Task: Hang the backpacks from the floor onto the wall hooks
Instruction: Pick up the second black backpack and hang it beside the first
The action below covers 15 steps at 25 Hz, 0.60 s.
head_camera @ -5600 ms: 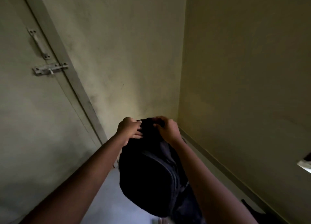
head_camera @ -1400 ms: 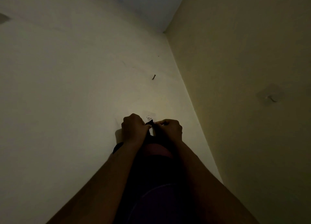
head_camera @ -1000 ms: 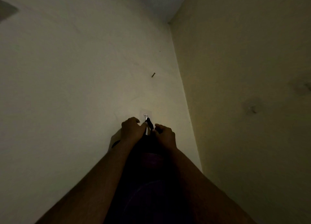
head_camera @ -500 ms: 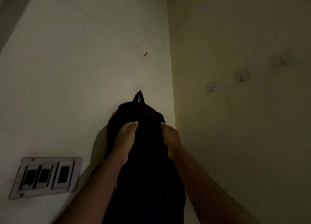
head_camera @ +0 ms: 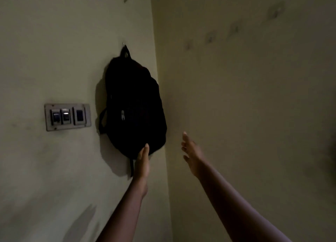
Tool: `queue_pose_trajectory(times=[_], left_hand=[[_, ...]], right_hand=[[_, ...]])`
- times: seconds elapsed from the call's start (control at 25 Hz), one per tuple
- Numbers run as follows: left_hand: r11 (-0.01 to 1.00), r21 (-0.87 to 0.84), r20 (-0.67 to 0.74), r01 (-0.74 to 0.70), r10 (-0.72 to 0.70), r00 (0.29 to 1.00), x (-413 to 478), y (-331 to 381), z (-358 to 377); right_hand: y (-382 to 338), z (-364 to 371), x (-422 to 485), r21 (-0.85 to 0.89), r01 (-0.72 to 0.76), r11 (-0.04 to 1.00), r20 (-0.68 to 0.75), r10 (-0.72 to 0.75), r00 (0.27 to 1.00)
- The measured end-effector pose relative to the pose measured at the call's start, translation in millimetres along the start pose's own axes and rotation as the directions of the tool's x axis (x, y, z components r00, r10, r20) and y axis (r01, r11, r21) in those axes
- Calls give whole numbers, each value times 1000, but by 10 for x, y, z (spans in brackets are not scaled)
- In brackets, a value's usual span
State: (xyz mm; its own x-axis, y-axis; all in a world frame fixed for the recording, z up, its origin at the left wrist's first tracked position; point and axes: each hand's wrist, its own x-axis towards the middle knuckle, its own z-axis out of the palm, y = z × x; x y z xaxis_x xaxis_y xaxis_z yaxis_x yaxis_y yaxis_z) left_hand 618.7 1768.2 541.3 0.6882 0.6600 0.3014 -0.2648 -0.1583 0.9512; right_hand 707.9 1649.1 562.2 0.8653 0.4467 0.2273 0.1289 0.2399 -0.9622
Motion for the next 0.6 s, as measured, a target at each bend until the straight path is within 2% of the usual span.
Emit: queue_pose_trajectory(times=[0.16, 0.36, 0.52, 0.6], left_hand=[[981, 31, 39, 194, -195, 980, -837, -548, 27], [930, 62, 79, 362, -366, 927, -1549, -1142, 132], [866, 84, 39, 494, -498, 866, -1945, -1784, 248], [824, 97, -24, 558, -559, 829, -2128, -2204, 307]], right_hand=[[509, -339, -879, -28, -192, 981, -31, 191, 981], [1185, -825, -1603, -24, -329, 944, -103, 325, 940], [1825, -1200, -1806, -26, -430, 902, -178, 420, 890], [2231, -1352, -1893, -67, -526, 848, -201, 505, 840]])
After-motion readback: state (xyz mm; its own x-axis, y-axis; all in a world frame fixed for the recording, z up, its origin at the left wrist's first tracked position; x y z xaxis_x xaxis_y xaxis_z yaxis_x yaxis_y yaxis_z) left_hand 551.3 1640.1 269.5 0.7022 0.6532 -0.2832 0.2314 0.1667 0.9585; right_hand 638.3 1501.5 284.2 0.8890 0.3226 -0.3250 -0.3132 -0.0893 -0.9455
